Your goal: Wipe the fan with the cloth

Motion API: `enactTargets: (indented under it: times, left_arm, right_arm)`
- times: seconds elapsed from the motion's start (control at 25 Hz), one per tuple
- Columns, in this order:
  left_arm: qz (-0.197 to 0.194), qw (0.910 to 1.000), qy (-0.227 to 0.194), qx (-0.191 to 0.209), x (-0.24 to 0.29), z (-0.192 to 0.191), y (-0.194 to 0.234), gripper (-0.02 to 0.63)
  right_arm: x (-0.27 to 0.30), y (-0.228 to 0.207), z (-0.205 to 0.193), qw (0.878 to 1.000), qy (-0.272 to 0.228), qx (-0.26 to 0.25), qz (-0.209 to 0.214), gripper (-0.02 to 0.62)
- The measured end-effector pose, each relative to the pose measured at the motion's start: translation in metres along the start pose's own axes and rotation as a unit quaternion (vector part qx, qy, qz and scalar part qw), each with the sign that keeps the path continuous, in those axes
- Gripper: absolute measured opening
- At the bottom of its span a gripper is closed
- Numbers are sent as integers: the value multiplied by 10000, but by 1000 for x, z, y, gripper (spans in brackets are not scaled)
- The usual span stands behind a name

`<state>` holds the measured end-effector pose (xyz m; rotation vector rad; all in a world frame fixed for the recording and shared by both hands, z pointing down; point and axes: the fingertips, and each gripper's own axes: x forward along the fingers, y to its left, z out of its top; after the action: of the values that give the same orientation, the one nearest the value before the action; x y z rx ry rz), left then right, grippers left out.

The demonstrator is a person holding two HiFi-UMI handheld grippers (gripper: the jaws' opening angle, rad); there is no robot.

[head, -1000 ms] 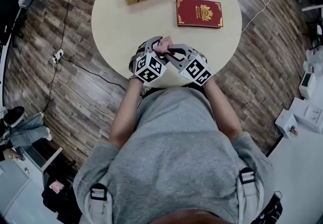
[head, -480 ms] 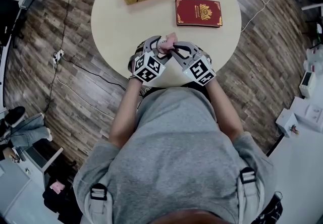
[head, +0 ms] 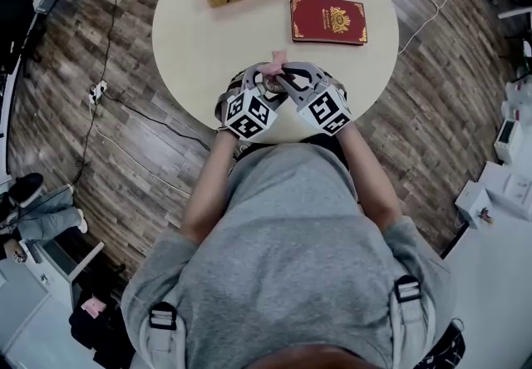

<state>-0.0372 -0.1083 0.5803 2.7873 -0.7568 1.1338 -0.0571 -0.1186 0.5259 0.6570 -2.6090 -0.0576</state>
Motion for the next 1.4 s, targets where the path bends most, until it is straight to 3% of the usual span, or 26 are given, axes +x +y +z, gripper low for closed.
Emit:
enactTargets:
  times: [0.76,1.4]
  left_arm:
    - [54,10000,-19,-7,-3,-1,-3,370]
    - [467,9978,-75,-468,-8,15,10,370]
  right_arm:
    - [8,29,5,9989,96,-152,425,43]
    - [-30,21,-5,9984,-97,-24,551,44]
